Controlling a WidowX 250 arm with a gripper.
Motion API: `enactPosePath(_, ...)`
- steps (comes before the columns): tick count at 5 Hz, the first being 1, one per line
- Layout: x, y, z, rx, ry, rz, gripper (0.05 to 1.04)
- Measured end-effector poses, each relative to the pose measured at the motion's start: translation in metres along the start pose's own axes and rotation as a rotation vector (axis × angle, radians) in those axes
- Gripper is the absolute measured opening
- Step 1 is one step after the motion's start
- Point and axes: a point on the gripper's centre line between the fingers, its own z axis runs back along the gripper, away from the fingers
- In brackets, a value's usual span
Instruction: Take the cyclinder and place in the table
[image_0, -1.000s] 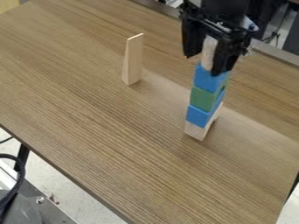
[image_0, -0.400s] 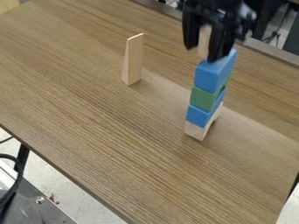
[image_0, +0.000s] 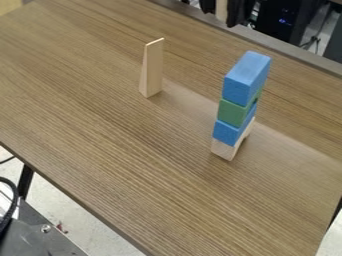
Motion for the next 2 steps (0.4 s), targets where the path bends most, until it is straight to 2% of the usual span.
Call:
enactPosePath(1,0.013,0.026,-0.039,0.009,0.124,-0.069,0.564)
enactPosePath(2,0.013,0.04,-0.065,0.034,0.201,-0.076,0.564)
